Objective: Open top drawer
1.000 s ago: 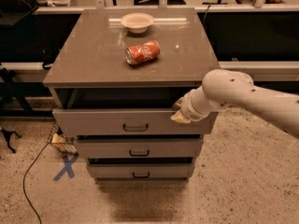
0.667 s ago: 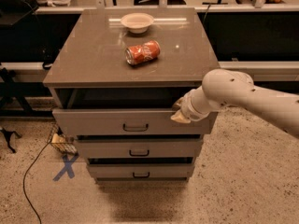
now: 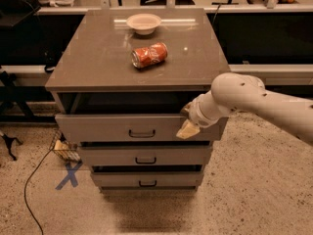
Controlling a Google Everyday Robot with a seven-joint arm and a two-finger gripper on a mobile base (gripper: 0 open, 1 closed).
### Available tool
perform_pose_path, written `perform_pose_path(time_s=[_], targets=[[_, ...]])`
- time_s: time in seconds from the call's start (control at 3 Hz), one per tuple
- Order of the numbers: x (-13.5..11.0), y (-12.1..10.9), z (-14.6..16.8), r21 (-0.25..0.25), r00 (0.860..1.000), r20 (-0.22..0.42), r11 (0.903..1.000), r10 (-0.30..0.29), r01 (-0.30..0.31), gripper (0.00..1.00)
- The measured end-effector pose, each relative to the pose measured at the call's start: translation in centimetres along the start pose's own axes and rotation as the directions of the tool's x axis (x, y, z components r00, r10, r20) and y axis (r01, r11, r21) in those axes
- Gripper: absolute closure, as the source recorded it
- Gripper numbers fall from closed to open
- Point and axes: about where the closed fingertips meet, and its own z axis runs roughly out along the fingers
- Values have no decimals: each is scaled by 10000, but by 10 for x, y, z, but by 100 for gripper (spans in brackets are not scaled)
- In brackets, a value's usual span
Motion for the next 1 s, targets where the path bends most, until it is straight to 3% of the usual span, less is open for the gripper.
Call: perform_pose_path(time_s=[0.33,1.0], targets=[[-1,1,1,-63,10000,12,10000,-61,61,0],[-9,7,10,-960,9975,59,9929,-704,706,0]])
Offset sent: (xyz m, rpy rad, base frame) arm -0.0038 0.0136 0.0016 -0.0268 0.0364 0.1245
